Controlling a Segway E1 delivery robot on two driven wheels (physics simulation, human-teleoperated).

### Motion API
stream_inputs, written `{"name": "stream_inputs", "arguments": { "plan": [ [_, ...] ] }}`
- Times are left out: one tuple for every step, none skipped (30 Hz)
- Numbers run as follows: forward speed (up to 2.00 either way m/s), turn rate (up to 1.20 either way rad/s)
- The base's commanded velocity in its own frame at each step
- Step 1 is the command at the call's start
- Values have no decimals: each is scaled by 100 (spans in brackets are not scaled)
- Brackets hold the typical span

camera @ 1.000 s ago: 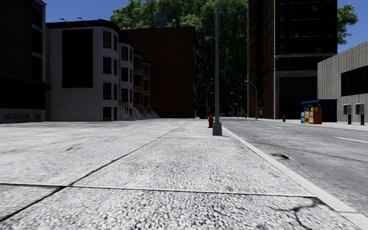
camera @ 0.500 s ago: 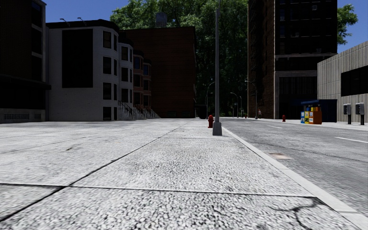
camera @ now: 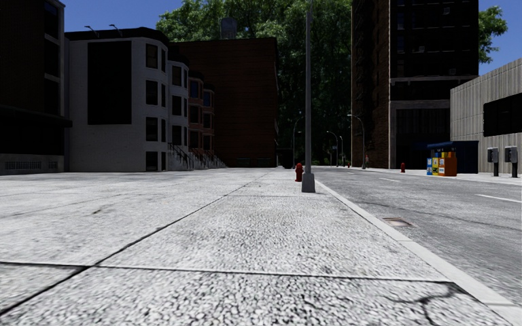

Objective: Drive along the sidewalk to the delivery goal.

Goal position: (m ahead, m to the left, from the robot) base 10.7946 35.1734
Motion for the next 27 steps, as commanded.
{"name": "stream_inputs", "arguments": {
  "plan": [
    [7,0],
    [6,0],
    [6,0],
    [6,0],
    [6,0],
    [10,0],
    [10,0],
    [20,0],
    [23,0],
    [24,0],
    [25,0],
    [27,0],
    [27,0],
    [38,0],
    [55,1],
    [61,9],
    [64,16],
    [64,16],
    [64,19],
    [64,23],
    [64,29],
    [64,32],
    [64,33],
    [64,33],
    [64,33],
    [64,34],
    [64,36]
  ]
}}
